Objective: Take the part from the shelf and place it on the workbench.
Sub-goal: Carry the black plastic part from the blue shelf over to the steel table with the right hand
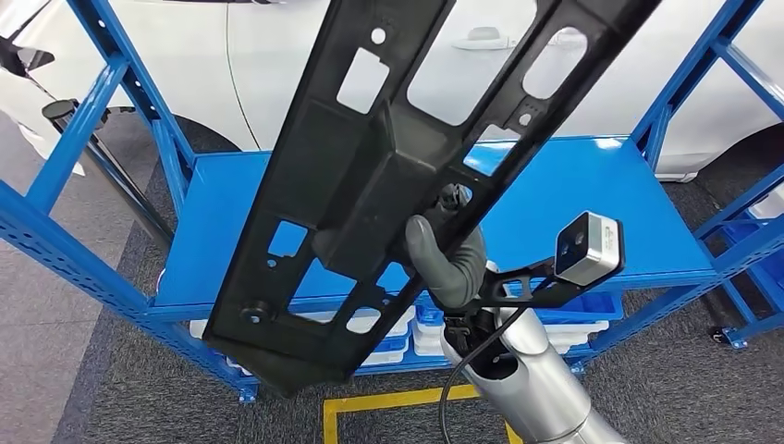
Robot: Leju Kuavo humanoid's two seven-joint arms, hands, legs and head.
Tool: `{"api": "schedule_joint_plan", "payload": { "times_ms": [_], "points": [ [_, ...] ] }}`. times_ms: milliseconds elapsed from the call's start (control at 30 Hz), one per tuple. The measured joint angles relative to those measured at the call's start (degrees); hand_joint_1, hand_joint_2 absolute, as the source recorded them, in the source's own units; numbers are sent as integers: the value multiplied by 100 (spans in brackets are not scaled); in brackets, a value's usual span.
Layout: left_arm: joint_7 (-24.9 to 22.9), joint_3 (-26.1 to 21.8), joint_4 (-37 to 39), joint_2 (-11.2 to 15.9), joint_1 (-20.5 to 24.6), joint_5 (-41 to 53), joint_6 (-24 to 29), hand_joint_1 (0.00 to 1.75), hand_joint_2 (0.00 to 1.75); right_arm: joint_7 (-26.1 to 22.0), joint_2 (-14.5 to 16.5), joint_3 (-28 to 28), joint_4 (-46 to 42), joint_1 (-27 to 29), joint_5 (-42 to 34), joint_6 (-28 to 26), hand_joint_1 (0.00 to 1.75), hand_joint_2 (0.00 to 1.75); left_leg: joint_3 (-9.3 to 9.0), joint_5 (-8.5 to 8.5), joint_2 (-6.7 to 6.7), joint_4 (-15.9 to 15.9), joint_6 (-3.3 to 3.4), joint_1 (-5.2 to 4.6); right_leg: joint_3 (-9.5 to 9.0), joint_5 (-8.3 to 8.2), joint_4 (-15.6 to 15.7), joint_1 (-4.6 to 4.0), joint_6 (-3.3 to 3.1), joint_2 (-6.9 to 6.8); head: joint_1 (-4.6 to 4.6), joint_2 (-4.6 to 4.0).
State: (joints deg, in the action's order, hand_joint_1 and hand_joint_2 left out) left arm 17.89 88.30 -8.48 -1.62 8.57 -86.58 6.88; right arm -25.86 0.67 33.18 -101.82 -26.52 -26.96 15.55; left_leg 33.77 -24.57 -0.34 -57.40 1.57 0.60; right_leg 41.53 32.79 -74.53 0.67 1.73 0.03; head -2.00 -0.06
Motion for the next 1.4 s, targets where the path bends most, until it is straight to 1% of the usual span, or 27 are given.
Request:
{"api": "schedule_joint_plan", "payload": {
  "times_ms": [33, 100, 133, 167, 267, 333, 433, 467, 500, 533, 600, 667, 733, 800, 833, 867, 933, 967, 1000, 1033, 1067, 1133, 1167, 1200, 1300, 1333, 1400],
  "points": [
    [-1, 0, 0, -3, 0, -5, -24, 0, 175, 8, 27, -2, -1, 66, 26, 17, 148, 175, -1, -5, -4, -10, -7, 2, -107, -155, 220, 12, 2, -1, 0, 1],
    [-1, 0, 0, -8, 5, -13, -52, 0, 175, 15, 84, -5, -15, 140, 57, 39, 148, 175, 5, -30, -10, -53, -44, -7, -505, -518, 1024, 21, -13, -2, 0, 1],
    [-1, 0, 1, -9, 8, -14, -59, 0, 175, 15, 112, -8, -26, 159, 62, 49, 148, 175, 14, -45, -12, -78, -72, -17, -657, -626, 1343, 17, -34, 0, 0, 1],
    [-1, 0, 1, -9, 9, -15, -64, 0, 175, 14, 133, -13, -36, 175, 65, 56, 148, 175, 22, -56, -12, -96, -100, -25, -738, -668, 1521, 10, -60, 5, 0, 0],
    [4, -1, 2, -8, 13, -57, -77, 0, 175, 16, 187, -32, -45, 264, 78, 79, 148, 175, 22, -67, -9, -98, -196, -14, -758, -685, 1597, -9, -170, 15, -1, 1],
    [12, -3, 1, -8, 16, -102, -56, 0, 175, 18, 244, -40, -45, 388, 156, 110, 148, 175, 94, -222, -4, -297, -253, 3, -789, -714, 1652, 4, -247, 0, -1, 0],
    [18, -12, 1, -8, 8, -175, 18, 0, 175, -19, 302, -11, -27, 715, 416, 150, 148, 175, 527, -736, 0, -1294, -311, 16, -803, -716, 1670, 1, -296, -28, -1, 0],
    [23, -20, 1, -8, -1, -199, 30, 0, 175, -35, 304, 17, -7, 840, 510, 156, 148, 175, 647, -817, 0, -1563, -322, 17, -803, -714, 1669, -4, -299, -31, -1, 1],
    [29, -32, 1, -8, -10, -216, 35, 0, 175, -48, 304, 52, 20, 950, 593, 159, 148, 175, 680, -793, 0, -1642, -325, 17, -803, -712, 1667, -7, -300, -30, -1, 1],
    [38, -46, 1, -8, -17, -226, 40, 0, 175, -61, 304, 85, 49, 1041, 668, 160, 148, 175, 609, -667, 0, -1502, -317, 17, -808, -709, 1663, -9, -298, -24, -1, 1],
    [56, -81, 2, -5, -19, -238, 50, 0, 175, -93, 304, 126, 92, 1146, 785, 160, 148, 175, 237, -304, 0, -754, -270, 13, -823, -698, 1656, -11, -280, -13, -1, 1],
    [78, -110, 2, -2, -18, -245, 48, 0, 175, -117, 303, 135, 110, 1182, 866, 160, 148, 175, -43, -132, -2, -170, -212, -11, -817, -690, 1642, -27, -233, -5, -1, 0],
    [85, -126, 2, -1, -29, -248, 29, 0, 175, -114, 302, 135, 118, 1192, 921, 165, 148, 175, -78, -127, -7, -65, -165, -38, -801, -707, 1647, -37, -168, -2, -1, 1],
    [77, -140, 2, -1, -35, -249, 9, 0, 175, -91, 300, 135, 122, 1200, 952, 169, 148, 175, -77, -85, -3, -34, -99, -11, -788, -674, 1619, -34, -103, -4, -1, 1],
    [69, -146, 2, -1, -30, -249, 3, 0, 175, -79, 298, 135, 124, 1201, 959, 172, 148, 175, -77, -63, 1, -11, -63, 3, -742, -580, 1505, -32, -76, -3, -1, 1],
    [56, -149, 2, -2, -22, -249, -3, 0, 175, -65, 295, 135, 127, 1203, 963, 177, 148, 175, -76, -42, 7, 9, -29, 15, -640, -417, 1264, -29, -53, -3, -1, 1],
    [21, -151, 2, -2, -15, -249, -14, 0, 175, -30, 287, 129, 146, 1217, 966, 192, 148, 175, -48, -27, 13, 7, 2, 4, -315, -27, 525, -21, -23, -2, -1, 1],
    [2, -151, 2, -2, -17, -249, -21, 0, 175, -9, 283, 123, 161, 1228, 967, 200, 148, 175, -33, -21, 15, 1, 6, 0, -174, 93, 201, -18, -14, -2, -1, 1],
    [-11, -151, 2, -2, -20, -249, -27, 0, 175, 8, 280, 115, 176, 1236, 967, 205, 148, 175, -20, -18, 16, -9, 7, -2, -120, 104, 57, -16, -11, -2, -1, 1],
    [-20, -151, 2, -2, -22, -249, -33, 0, 175, 24, 278, 106, 187, 1239, 966, 210, 148, 175, -10, -16, 15, -21, 6, -2, -170, 16, 121, -12, -13, -3, -1, 2],
    [-24, -151, 2, -3, -23, -249, -38, 0, 175, 37, 278, 100, 193, 1236, 965, 215, 148, 175, -5, -15, 11, -34, 2, -2, -329, -154, 402, -8, -24, -3, -1, 2],
    [-25, -152, 2, -6, -21, -249, -44, 0, 175, 60, 281, 92, 197, 1210, 962, 234, 148, 175, 9, -17, 4, -71, -25, -12, -744, -466, 1187, -16, -67, -3, -1, 2],
    [-23, -152, 2, -6, -21, -249, -46, 0, 175, 69, 283, 90, 198, 1197, 960, 246, 148, 175, 23, -13, 2, -86, -51, -21, -878, -547, 1462, -27, -91, -2, -1, 1],
    [-21, -153, 2, -7, -22, -249, -49, 0, 175, 75, 286, 85, 198, 1190, 957, 257, 148, 175, 37, -5, 0, -94, -83, -29, -934, -572, 1600, -40, -114, 1, -1, 1],
    [-15, -153, 2, -9, -23, -247, -61, 0, 175, 83, 290, 61, 199, 1188, 951, 283, 148, 175, 69, -1, -2, -105, -178, -32, -905, -631, 1649, -33, -200, 1, -1, 1],
    [-13, -153, 2, -9, -22, -245, -65, 0, 175, 84, 293, 52, 199, 1187, 951, 291, 148, 175, 109, -99, -2, -203, -206, -27, -894, -663, 1672, -19, -238, -9, -1, 0],
    [-11, -153, 2, -8, -20, -240, -74, 0, 175, 84, 299, 32, 200, 1193, 951, 303, 148, 175, 312, -503, 1, -742, -259, -2, -853, -722, 1699, -2, -295, -30, -1, -1]
  ]
}}
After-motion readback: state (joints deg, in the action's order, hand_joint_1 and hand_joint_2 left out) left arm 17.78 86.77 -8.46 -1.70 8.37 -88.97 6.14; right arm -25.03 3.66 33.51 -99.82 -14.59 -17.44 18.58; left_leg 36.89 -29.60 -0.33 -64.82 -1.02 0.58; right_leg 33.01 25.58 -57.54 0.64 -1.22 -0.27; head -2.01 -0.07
